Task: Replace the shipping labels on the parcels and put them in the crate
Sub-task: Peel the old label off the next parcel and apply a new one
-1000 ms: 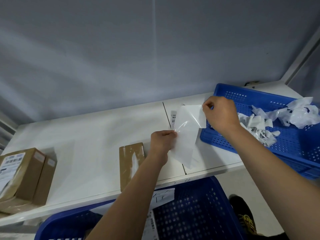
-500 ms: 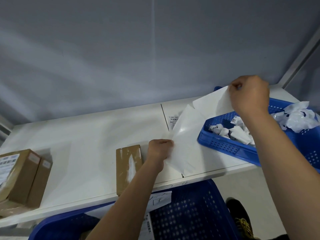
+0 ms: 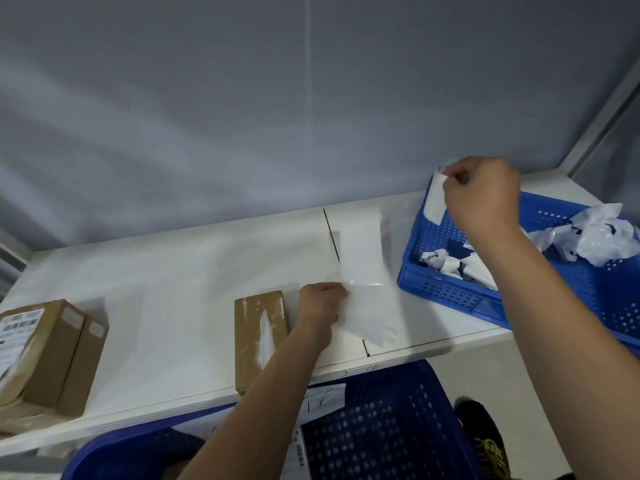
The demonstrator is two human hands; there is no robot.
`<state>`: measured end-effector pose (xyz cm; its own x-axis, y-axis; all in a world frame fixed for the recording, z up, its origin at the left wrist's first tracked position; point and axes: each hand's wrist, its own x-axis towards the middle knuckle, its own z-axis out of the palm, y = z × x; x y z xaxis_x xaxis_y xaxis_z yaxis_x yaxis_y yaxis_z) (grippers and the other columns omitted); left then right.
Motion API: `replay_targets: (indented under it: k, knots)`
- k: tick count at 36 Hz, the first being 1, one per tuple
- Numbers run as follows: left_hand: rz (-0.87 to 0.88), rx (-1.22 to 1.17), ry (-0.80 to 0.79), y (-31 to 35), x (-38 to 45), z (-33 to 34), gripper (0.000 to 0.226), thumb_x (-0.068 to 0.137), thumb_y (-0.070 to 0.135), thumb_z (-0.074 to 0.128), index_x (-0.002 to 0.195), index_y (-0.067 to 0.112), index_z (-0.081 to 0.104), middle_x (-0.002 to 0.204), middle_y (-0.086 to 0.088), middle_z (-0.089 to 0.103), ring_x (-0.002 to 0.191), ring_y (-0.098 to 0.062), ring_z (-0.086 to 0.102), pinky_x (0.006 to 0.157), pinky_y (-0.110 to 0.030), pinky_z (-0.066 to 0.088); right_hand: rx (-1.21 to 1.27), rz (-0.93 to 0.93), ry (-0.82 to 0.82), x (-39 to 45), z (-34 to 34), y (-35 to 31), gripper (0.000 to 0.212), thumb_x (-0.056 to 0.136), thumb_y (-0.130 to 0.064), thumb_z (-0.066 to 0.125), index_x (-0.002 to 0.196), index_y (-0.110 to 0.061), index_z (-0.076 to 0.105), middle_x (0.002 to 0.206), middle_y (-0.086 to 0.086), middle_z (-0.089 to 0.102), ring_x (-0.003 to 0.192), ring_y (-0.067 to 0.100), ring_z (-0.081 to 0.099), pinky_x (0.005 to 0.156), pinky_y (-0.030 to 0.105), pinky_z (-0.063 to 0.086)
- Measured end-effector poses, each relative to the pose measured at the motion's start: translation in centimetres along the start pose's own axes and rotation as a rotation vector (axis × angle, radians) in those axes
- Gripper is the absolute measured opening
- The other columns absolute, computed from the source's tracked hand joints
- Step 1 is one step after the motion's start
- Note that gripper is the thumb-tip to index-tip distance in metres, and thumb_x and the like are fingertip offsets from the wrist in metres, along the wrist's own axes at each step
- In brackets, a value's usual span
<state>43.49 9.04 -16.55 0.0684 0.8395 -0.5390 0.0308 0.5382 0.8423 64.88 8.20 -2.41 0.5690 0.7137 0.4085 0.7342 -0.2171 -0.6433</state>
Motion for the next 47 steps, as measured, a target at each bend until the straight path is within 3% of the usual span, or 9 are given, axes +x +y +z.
replay_targets:
  k: [4, 8, 13, 15, 20, 25, 31, 37, 47]
  knots:
    - [0.073, 0.069, 0.009, 0.6, 0.1, 0.3, 0.013, 0.092, 0.01, 0.069, 0.082, 0.017, 0.074, 0.096, -0.014, 0.074, 0.083, -0.032, 0.066, 0.085, -0.046, 0.059, 0.007, -0.025, -0.062, -0.7, 1.3, -0.3, 0.025, 0.088, -0.005, 0.055, 0.099, -0.012, 0.077, 0.095, 0.007, 0.075, 0.085, 0.026, 0.068, 0.077, 0.029, 0.053]
    - [0.158, 0.188, 0.021, 1.1, -0.1, 0.4, 0.004, 0.09, 0.018, 0.072, 0.091, 0.016, 0.075, 0.093, -0.007, 0.073, 0.09, -0.032, 0.07, 0.091, -0.047, 0.06, 0.006, -0.034, -0.104, -1.2, 1.9, -0.5, 0.023, 0.088, -0.003, 0.054, 0.093, -0.01, 0.076, 0.088, 0.007, 0.074, 0.079, 0.024, 0.065, 0.07, 0.027, 0.05]
    - [0.205, 0.334, 0.011, 2.0, -1.3, -0.3, 0.019, 0.093, 0.013, 0.067, 0.112, 0.014, 0.073, 0.099, 0.001, 0.069, 0.084, -0.016, 0.061, 0.063, -0.017, 0.047, 0.028, -0.037, -0.125, -1.9, 2.3, -1.1, 0.023, 0.088, -0.002, 0.054, 0.091, -0.009, 0.076, 0.084, 0.007, 0.073, 0.076, 0.024, 0.065, 0.073, 0.032, 0.055]
    - [0.232, 0.351, 0.008, 2.2, -1.5, -0.8, 0.023, 0.094, 0.012, 0.065, 0.116, 0.015, 0.073, 0.103, 0.001, 0.07, 0.082, -0.015, 0.06, 0.064, -0.019, 0.045, 0.035, -0.038, -0.149, -2.4, 2.5, -1.5, 0.023, 0.088, -0.001, 0.054, 0.09, -0.009, 0.075, 0.082, 0.006, 0.072, 0.075, 0.024, 0.064, 0.072, 0.031, 0.054]
    - [0.282, 0.25, 0.029, 3.9, -2.9, -2.1, 0.014, 0.092, 0.012, 0.068, 0.1, 0.018, 0.078, 0.093, -0.001, 0.074, 0.084, -0.022, 0.067, 0.085, -0.037, 0.06, 0.062, -0.036, -0.199, -3.8, 3.3, -2.2, 0.02, 0.09, -0.003, 0.057, 0.094, -0.01, 0.075, 0.079, 0.0, 0.067, 0.076, 0.021, 0.063, 0.074, 0.029, 0.053]
    - [0.291, 0.02, -0.026, 6.6, -5.1, -3.0, 0.011, 0.096, 0.007, 0.065, 0.091, 0.008, 0.075, 0.084, -0.007, 0.069, 0.073, -0.02, 0.06, 0.07, -0.028, 0.057, 0.069, -0.074, -0.237, -5.7, 3.9, -3.5, 0.02, 0.089, -0.005, 0.059, 0.097, -0.011, 0.076, 0.089, 0.004, 0.073, 0.079, 0.018, 0.062, 0.076, 0.023, 0.047]
    - [0.234, -0.096, -0.035, 9.0, -7.4, -4.5, 0.008, 0.095, 0.006, 0.069, 0.087, 0.003, 0.07, 0.081, -0.011, 0.068, 0.066, -0.02, 0.059, 0.068, -0.028, 0.057, 0.07, -0.192, -0.338, -10.0, 4.6, -5.5, 0.018, 0.093, -0.01, 0.061, 0.102, -0.017, 0.075, 0.093, 0.0, 0.073, 0.074, 0.014, 0.061, 0.073, 0.024, 0.048]
    - [0.09, -0.127, -0.006, 8.5, -10.0, -6.6, 0.02, 0.093, 0.015, 0.073, 0.094, -0.004, 0.071, 0.081, -0.014, 0.07, 0.064, -0.023, 0.062, 0.067, -0.031, 0.059, 0.075, -0.343, -0.428, -14.5, 4.0, -7.9, 0.019, 0.095, -0.014, 0.06, 0.11, -0.016, 0.071, 0.102, 0.001, 0.07, 0.086, 0.017, 0.063, 0.078, 0.03, 0.051]
    - [0.051, -0.122, 0.083, 6.6, -14.5, -12.3, 0.012, 0.092, 0.004, 0.072, 0.084, -0.006, 0.07, 0.076, -0.014, 0.07, 0.064, -0.021, 0.065, 0.07, -0.03, 0.062, 0.178, -0.45, -0.521, -20.5, 2.1, -10.7, 0.016, 0.095, -0.016, 0.064, 0.11, -0.015, 0.071, 0.099, -0.002, 0.067, 0.091, 0.014, 0.06, 0.08, 0.03, 0.049]
